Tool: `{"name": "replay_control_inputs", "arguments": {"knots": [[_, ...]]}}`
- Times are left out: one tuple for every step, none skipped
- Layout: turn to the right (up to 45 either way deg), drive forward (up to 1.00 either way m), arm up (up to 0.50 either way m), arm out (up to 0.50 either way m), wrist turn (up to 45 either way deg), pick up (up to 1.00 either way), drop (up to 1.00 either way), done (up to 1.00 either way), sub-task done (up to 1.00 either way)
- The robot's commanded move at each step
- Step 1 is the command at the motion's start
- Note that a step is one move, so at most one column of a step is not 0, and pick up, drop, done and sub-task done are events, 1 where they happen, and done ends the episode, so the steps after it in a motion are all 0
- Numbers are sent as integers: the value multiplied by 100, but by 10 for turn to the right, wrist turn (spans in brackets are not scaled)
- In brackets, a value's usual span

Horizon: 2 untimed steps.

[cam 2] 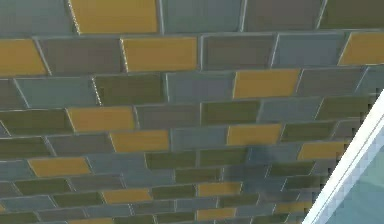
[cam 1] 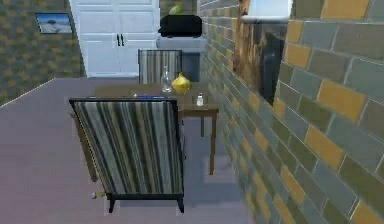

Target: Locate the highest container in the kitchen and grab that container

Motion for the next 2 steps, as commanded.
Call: {"name": "replay_control_inputs", "arguments": {"knots": [[0,50,0,0,0,0,0,0,0],[-450,0,0,0,0,0,0,0,0]]}}
